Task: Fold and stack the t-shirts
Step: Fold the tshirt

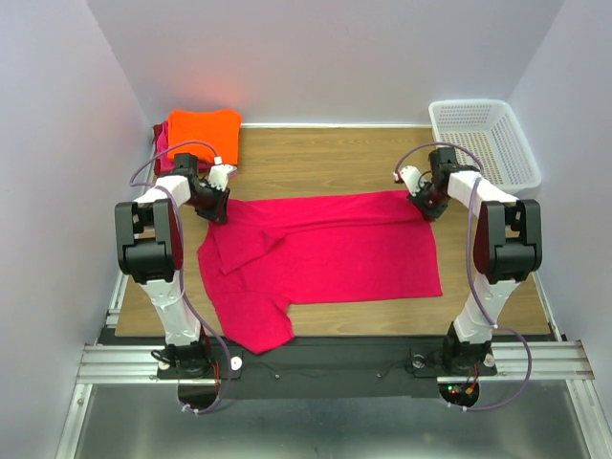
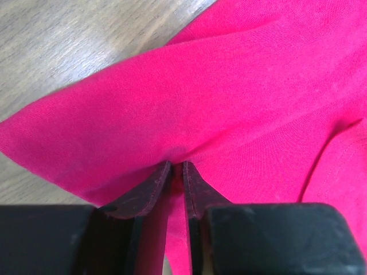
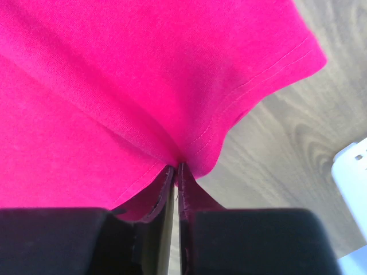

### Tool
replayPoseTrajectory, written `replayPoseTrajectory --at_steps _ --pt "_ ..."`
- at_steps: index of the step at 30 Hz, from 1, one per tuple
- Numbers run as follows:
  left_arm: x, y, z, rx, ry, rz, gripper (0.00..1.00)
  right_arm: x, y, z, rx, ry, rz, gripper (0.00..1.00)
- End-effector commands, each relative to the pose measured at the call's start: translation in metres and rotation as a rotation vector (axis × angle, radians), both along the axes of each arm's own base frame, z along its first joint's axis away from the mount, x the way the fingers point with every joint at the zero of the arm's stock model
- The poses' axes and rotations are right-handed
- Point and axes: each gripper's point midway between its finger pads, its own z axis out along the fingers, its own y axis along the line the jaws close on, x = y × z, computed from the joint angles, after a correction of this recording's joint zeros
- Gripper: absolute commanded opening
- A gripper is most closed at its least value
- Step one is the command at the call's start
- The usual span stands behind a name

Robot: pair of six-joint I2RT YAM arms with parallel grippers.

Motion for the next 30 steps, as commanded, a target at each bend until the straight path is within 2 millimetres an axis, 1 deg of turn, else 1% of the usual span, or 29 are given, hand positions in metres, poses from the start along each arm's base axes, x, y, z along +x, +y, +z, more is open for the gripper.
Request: replayPoseTrajectory --at_steps 1,2,3,4,5,6,7,8,9,11,12,13,14,15,16,17,18,19,20,21,22,23,26,27,29,30 --pt "-0.005 0.013 -0.006 0.046 0.04 0.013 0.3 -0.002 0.005 0.013 0.053 0.011 0.005 0.18" --pt "-0.004 0.009 0.003 0.027 0.018 -0.012 0.33 -0.002 0.013 0.017 0.092 0.014 0.014 0.28" --pt "-0.004 0.006 0.009 0.01 0.008 -0.025 0.38 -0.004 0.017 0.019 0.113 0.022 0.018 0.33" --pt "-0.006 0.002 0.018 -0.009 0.008 -0.041 0.41 -0.002 0.02 0.031 0.135 0.015 0.015 0.39" --pt "-0.006 -0.005 0.027 -0.045 -0.008 -0.066 0.42 -0.002 0.024 0.036 0.157 0.013 0.02 0.44" --pt "-0.007 -0.009 0.042 -0.055 -0.046 -0.1 0.46 0.0 0.032 0.044 0.198 0.004 0.026 0.44" --pt "-0.011 -0.012 0.052 -0.069 -0.048 -0.12 0.47 0.0 0.036 0.053 0.226 0.001 0.01 0.44" --pt "-0.013 -0.017 0.06 -0.09 -0.064 -0.145 0.48 0.009 0.04 0.066 0.247 -0.03 0.009 0.44" --pt "-0.02 -0.025 0.075 -0.094 -0.09 -0.193 0.5 0.01 0.048 0.074 0.297 -0.031 0.0 0.44" --pt "-0.025 -0.035 0.085 -0.111 -0.107 -0.23 0.51 0.017 0.056 0.083 0.345 -0.042 -0.015 0.42" --pt "-0.028 -0.04 0.093 -0.112 -0.128 -0.25 0.51 0.025 0.062 0.093 0.384 -0.063 -0.014 0.42" --pt "-0.032 -0.051 0.093 -0.122 -0.121 -0.275 0.52 0.029 0.066 0.097 0.408 -0.064 -0.034 0.41" --pt "-0.034 -0.057 0.093 -0.128 -0.122 -0.284 0.52 0.033 0.068 0.097 0.424 -0.063 -0.045 0.38" --pt "-0.034 -0.059 0.093 -0.134 -0.12 -0.28 0.52 0.044 0.071 0.098 0.44 -0.064 -0.057 0.37" --pt "-0.038 -0.077 0.09 -0.141 -0.116 -0.325 0.52 0.049 0.073 0.094 0.458 -0.05 -0.094 0.36" --pt "-0.039 -0.082 0.087 -0.153 -0.102 -0.322 0.52 0.054 0.074 0.092 0.471 -0.041 -0.11 0.34" --pt "-0.041 -0.087 0.081 -0.158 -0.088 -0.33 0.52 0.063 0.077 0.087 0.487 -0.031 -0.127 0.33" --pt "-0.041 -0.096 0.079 -0.163 -0.087 -0.342 0.51 0.066 0.077 0.084 0.492 -0.027 -0.131 0.32" --pt "-0.042 -0.101 0.074 -0.165 -0.077 -0.346 0.51 0.07 0.078 0.082 0.497 -0.027 -0.137 0.31" --pt "-0.041 -0.104 0.072 -0.168 -0.075 -0.349 0.51 0.074 0.079 0.071 0.498 -0.011 -0.153 0.31" --pt "-0.04 -0.114 0.072 -0.176 -0.084 -0.364 0.51 0.079 0.079 0.07 0.498 -0.016 -0.157 0.31" --pt "-0.039 -0.118 0.069 -0.177 -0.084 -0.369 0.52 0.081 0.081 0.06 0.503 0.003 -0.17 0.31" --pt "-0.042 -0.129 0.064 -0.178 -0.079 -0.405 0.53 0.081 0.083 0.046 0.507 0.028 -0.181 0.3" --pt "-0.044 -0.135 0.056 -0.172 -0.061 -0.422 0.54 0.08 0.085 0.041 0.507 0.037 -0.183 0.3" --pt "-0.051 -0.14 0.044 -0.166 -0.02 -0.445 0.54 0.075 0.086 0.027 0.498 0.066 -0.19 0.3" --pt "-0.054 -0.142 0.041 -0.169 -0.008 -0.46 0.53 0.074 0.086 0.026 0.496 0.069 -0.191 0.29"
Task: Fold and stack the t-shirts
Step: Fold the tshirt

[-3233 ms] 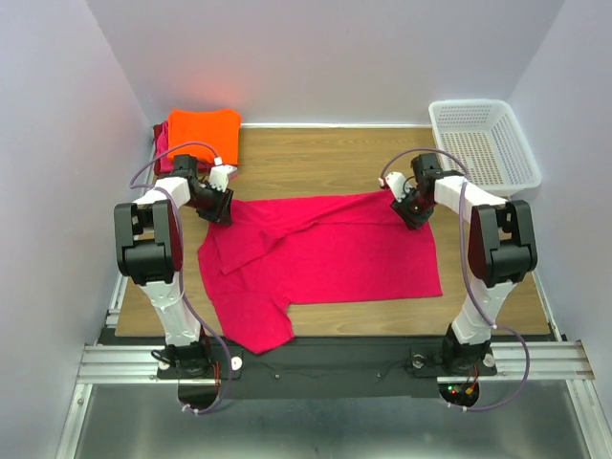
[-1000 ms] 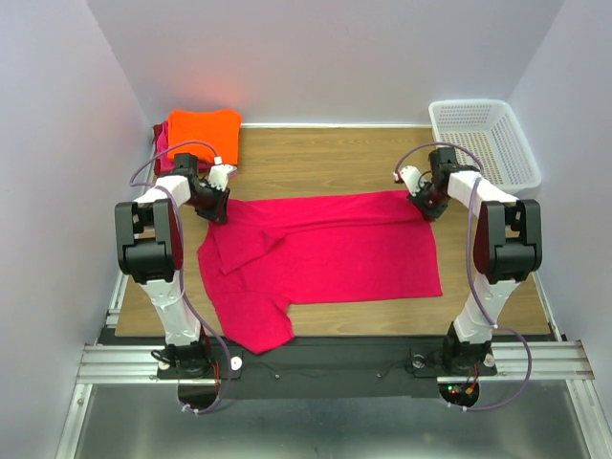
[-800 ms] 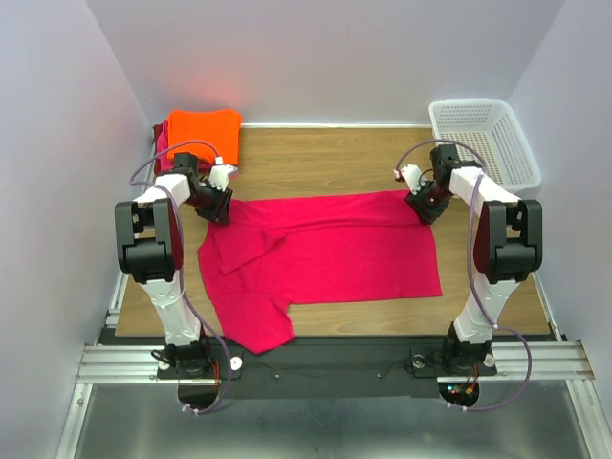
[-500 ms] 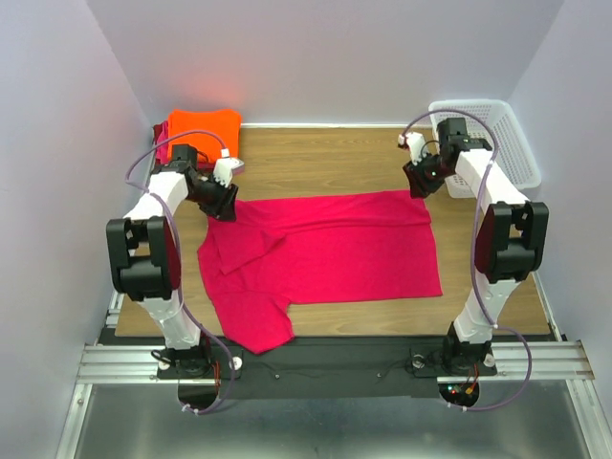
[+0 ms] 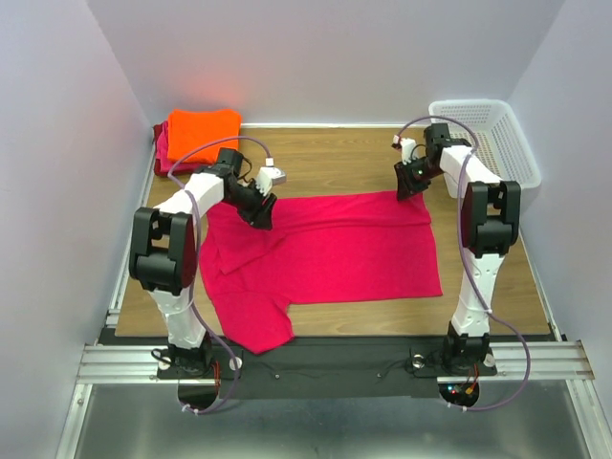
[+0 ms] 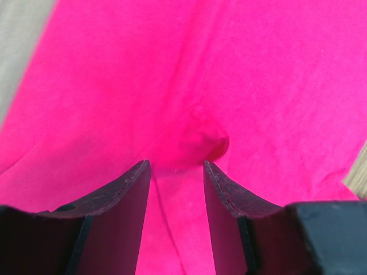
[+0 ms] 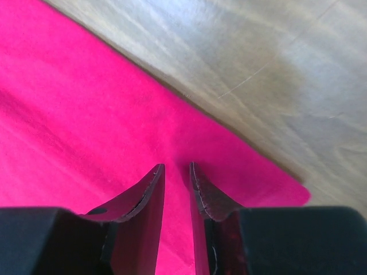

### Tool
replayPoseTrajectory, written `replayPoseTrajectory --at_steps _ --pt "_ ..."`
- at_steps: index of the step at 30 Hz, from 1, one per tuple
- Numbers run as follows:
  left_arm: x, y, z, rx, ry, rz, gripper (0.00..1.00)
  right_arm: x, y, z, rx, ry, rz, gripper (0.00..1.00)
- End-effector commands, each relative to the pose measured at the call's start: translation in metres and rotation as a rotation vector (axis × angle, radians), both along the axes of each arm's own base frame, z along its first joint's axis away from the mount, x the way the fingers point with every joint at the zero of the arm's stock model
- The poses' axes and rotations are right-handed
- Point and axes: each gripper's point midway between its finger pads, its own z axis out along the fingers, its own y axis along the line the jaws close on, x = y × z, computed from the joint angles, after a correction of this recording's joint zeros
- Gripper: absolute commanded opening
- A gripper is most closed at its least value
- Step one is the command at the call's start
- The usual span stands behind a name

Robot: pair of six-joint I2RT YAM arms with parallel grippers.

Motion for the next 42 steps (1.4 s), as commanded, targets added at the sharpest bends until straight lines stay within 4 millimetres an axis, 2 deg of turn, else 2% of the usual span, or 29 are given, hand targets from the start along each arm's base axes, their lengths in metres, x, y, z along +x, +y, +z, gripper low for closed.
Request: replayPoseTrajectory --at_steps 1,3,6,10,17,20,24,29,30,33,34,35,37,38,39,42 --pt "-0.018 -0.012 -0.015 -0.007 0.059 -0.08 0.52 0.005 0.011 0.007 0.027 -0.03 -0.003 0.29" --pt "-0.028 -0.015 -0.018 -0.012 0.085 -0.115 0.51 0.003 0.009 0.004 0.019 -0.027 -0.008 0.29" --pt "-0.049 -0.02 -0.019 -0.009 0.137 -0.176 0.43 0.004 0.008 0.004 0.009 -0.031 -0.006 0.29" --pt "-0.066 -0.025 -0.017 0.004 0.153 -0.22 0.36 0.005 0.008 0.003 0.005 -0.035 -0.006 0.29" --pt "-0.082 -0.026 -0.016 0.074 0.125 -0.256 0.38 0.005 0.012 0.002 -0.006 -0.036 0.006 0.29" --pt "-0.091 -0.035 -0.01 0.067 0.141 -0.265 0.41 0.005 0.012 0.001 -0.008 -0.036 0.008 0.29" --pt "-0.109 -0.056 0.003 0.055 0.139 -0.301 0.47 0.007 0.013 -0.001 -0.018 -0.039 0.015 0.29" --pt "-0.129 -0.068 0.01 0.039 0.173 -0.351 0.48 0.01 0.014 -0.002 -0.024 -0.043 0.017 0.29" --pt "-0.127 -0.068 0.015 0.03 0.164 -0.345 0.47 0.01 0.015 -0.002 -0.024 -0.043 0.018 0.29" --pt "-0.1 -0.055 0.036 0.007 0.081 -0.263 0.48 0.009 0.018 0.004 -0.023 -0.054 0.024 0.29" --pt "-0.088 -0.05 0.044 0.004 0.046 -0.242 0.5 0.008 0.022 0.013 -0.015 -0.071 0.036 0.29" --pt "-0.072 -0.031 0.048 0.011 0.026 -0.185 0.52 0.005 0.026 0.016 -0.009 -0.074 0.046 0.29" --pt "-0.058 -0.011 0.056 0.018 -0.009 -0.176 0.56 -0.001 0.04 0.031 0.008 -0.1 0.078 0.29" --pt "-0.053 -0.002 0.056 0.025 -0.017 -0.175 0.56 -0.003 0.044 0.033 0.011 -0.102 0.088 0.3" --pt "-0.045 0.016 0.052 0.038 -0.02 -0.152 0.57 -0.007 0.052 0.034 0.015 -0.102 0.103 0.3" --pt "-0.037 0.037 0.037 0.082 -0.014 -0.146 0.6 -0.009 0.058 0.036 0.023 -0.097 0.101 0.3"
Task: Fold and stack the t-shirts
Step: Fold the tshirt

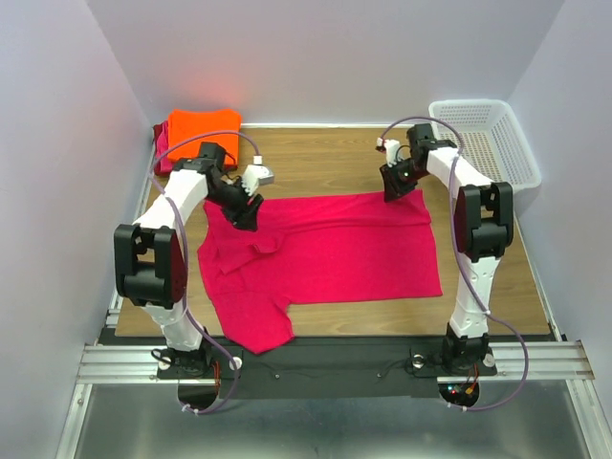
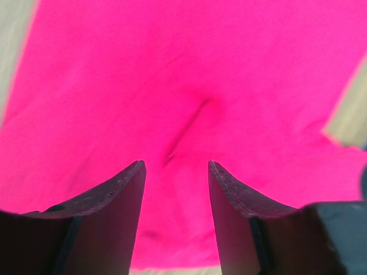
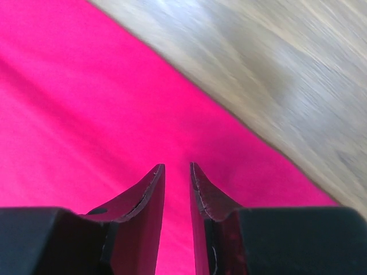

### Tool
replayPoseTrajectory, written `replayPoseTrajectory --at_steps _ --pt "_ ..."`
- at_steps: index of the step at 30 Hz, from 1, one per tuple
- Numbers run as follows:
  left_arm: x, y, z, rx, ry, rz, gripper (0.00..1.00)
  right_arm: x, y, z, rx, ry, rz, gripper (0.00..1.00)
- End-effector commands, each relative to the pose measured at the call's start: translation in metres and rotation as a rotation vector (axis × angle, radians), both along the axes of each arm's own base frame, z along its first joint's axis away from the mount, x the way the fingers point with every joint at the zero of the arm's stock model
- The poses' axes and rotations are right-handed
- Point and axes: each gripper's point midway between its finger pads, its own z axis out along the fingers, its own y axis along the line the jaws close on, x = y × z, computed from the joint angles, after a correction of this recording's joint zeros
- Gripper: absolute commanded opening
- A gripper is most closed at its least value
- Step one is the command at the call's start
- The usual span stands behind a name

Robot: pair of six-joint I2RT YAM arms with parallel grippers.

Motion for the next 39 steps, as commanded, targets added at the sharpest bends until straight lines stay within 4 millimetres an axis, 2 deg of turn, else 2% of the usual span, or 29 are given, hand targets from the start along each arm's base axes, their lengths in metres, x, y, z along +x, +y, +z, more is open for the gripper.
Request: replayPoseTrajectory --at_steps 1,5,10,17,23,24,29,30,34,36,37,39 --pt "-0.007 0.024 -0.006 0.054 -0.015 -0.084 0.6 0.002 0.023 0.036 0.042 -0.087 0.036 0.3" --pt "-0.017 0.025 -0.024 0.053 -0.02 -0.173 0.63 0.003 0.021 0.033 0.034 -0.08 0.029 0.3" --pt "-0.007 0.028 -0.041 0.073 -0.067 -0.195 0.65 0.005 0.02 0.033 0.028 -0.081 0.023 0.3" --pt "-0.008 0.023 -0.057 0.092 -0.078 -0.263 0.65 0.005 0.017 0.026 0.006 -0.073 0.018 0.3" --pt "-0.017 0.016 -0.073 0.118 -0.046 -0.302 0.6 0.005 0.015 0.023 -0.003 -0.07 0.018 0.29" --pt "-0.018 0.015 -0.073 0.118 -0.042 -0.308 0.58 0.006 0.014 0.023 -0.006 -0.072 0.016 0.29" --pt "-0.035 0.009 -0.078 0.123 0.012 -0.363 0.35 0.005 0.011 0.022 -0.023 -0.074 0.017 0.29" --pt "-0.038 0.008 -0.077 0.124 0.017 -0.367 0.28 0.005 0.011 0.022 -0.023 -0.074 0.017 0.29" --pt "-0.046 0.004 -0.07 0.12 0.035 -0.372 0.11 0.006 0.011 0.024 -0.024 -0.08 0.017 0.28" --pt "-0.054 0.002 -0.065 0.118 0.054 -0.378 0.06 0.005 0.011 0.024 -0.025 -0.079 0.018 0.28" --pt "-0.06 0.002 -0.064 0.121 0.075 -0.377 0.0 0.005 0.011 0.024 -0.025 -0.081 0.02 0.28" --pt "-0.069 -0.003 -0.06 0.123 0.084 -0.386 0.0 0.005 0.011 0.025 -0.024 -0.084 0.02 0.28"
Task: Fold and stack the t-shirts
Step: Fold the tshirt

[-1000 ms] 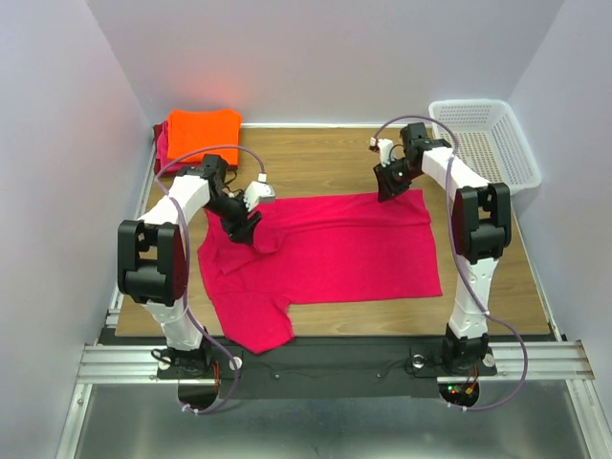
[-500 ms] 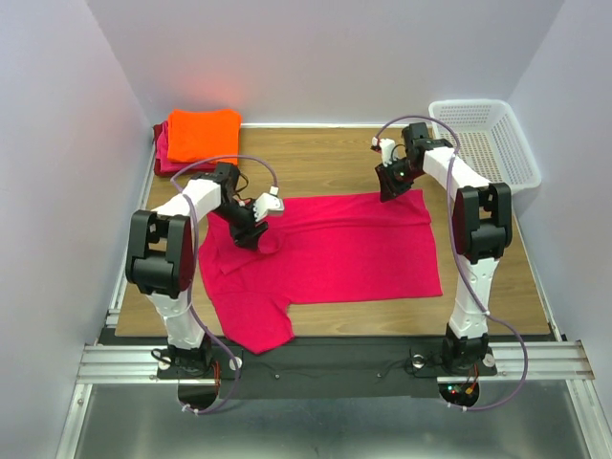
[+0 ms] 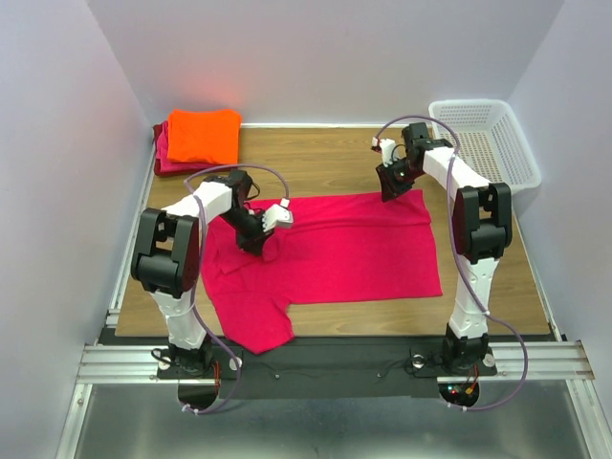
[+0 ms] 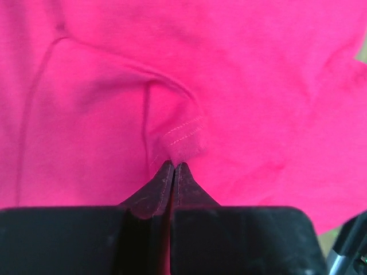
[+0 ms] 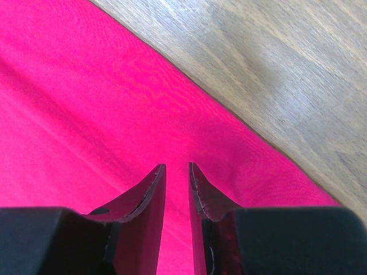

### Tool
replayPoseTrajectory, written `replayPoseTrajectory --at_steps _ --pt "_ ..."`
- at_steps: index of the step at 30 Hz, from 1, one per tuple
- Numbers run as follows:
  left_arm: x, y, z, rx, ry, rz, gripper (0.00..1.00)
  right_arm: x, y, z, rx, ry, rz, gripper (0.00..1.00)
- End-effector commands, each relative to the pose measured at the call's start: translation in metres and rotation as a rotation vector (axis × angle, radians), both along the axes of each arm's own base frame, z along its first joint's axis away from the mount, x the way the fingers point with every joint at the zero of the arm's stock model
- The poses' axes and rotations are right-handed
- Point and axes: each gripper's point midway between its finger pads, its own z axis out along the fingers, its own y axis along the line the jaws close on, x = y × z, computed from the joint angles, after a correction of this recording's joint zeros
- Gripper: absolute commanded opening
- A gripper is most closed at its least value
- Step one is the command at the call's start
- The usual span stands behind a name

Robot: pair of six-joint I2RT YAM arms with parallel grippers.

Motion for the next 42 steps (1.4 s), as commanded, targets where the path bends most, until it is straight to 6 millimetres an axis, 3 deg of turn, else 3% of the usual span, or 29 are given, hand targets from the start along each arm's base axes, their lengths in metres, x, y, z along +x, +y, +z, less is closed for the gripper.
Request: replayPoseTrajectory --at_steps 1,3,4,5,9,13,15,16,17,19,20,21,22,23,26,27,33,37,39,41,42 --pt "-0.035 -0.006 0.016 0.01 0.084 -0.007 0.0 0.008 -0.003 0.018 0.003 -0.063 -0.001 0.28" --pt "-0.048 -0.013 0.015 0.016 0.122 -0.025 0.0 0.008 -0.003 0.017 0.001 -0.062 0.0 0.28" --pt "-0.055 -0.015 0.013 0.025 0.155 -0.011 0.05 0.008 -0.003 0.018 0.003 -0.063 0.0 0.28" --pt "-0.063 -0.018 0.01 0.033 0.18 -0.016 0.2 0.008 -0.003 0.017 0.002 -0.063 0.003 0.28" --pt "-0.07 -0.019 0.008 0.032 0.211 -0.012 0.42 0.009 -0.005 0.017 -0.008 -0.068 0.003 0.29" --pt "-0.075 -0.023 0.022 -0.006 0.207 -0.038 0.45 0.012 -0.01 0.019 -0.029 -0.081 -0.003 0.29" --pt "-0.067 -0.026 0.039 -0.057 0.19 -0.018 0.45 0.013 -0.01 0.02 -0.033 -0.085 -0.006 0.29" --pt "-0.059 -0.026 0.046 -0.085 0.179 0.005 0.44 0.013 -0.012 0.021 -0.037 -0.087 -0.011 0.29" --pt "-0.037 -0.021 0.062 -0.145 0.146 0.072 0.44 0.014 -0.013 0.021 -0.04 -0.089 -0.017 0.29" --pt "-0.009 -0.008 0.072 -0.179 0.134 0.179 0.42 0.017 -0.019 0.02 -0.048 -0.088 -0.034 0.29" --pt "0.022 -0.002 0.08 -0.2 0.058 0.245 0.41 0.019 -0.024 0.019 -0.058 -0.088 -0.052 0.28" --pt "0.055 0.017 0.081 -0.203 -0.006 0.365 0.41 0.021 -0.029 0.015 -0.061 -0.082 -0.067 0.28" --pt "0.056 0.026 0.079 -0.178 0.025 0.441 0.41 0.023 -0.032 0.012 -0.068 -0.082 -0.075 0.28" --pt "0.085 0.035 0.078 -0.178 -0.072 0.498 0.41 0.025 -0.038 0.008 -0.091 -0.081 -0.094 0.27" --pt "0.119 0.067 0.061 -0.113 -0.133 0.668 0.43 0.026 -0.052 -0.008 -0.136 -0.074 -0.133 0.26" --pt "0.124 0.081 0.054 -0.078 -0.137 0.723 0.43 0.026 -0.054 -0.012 -0.147 -0.069 -0.137 0.26" --pt "0.141 0.12 0.003 0.045 -0.127 0.873 0.4 0.021 -0.068 -0.045 -0.217 -0.034 -0.175 0.26" --pt "0.158 0.129 -0.024 0.076 -0.095 0.902 0.33 0.041 -0.087 -0.068 -0.277 -0.049 -0.248 0.26" --pt "0.167 0.134 -0.036 0.095 -0.086 0.915 0.3 0.059 -0.088 -0.066 -0.281 -0.081 -0.262 0.26" --pt "0.189 0.137 -0.029 0.082 -0.122 0.934 0.27 0.07 -0.089 -0.068 -0.281 -0.094 -0.275 0.27" --pt "0.194 0.14 -0.037 0.087 -0.114 0.94 0.26 0.079 -0.089 -0.067 -0.278 -0.109 -0.277 0.27"
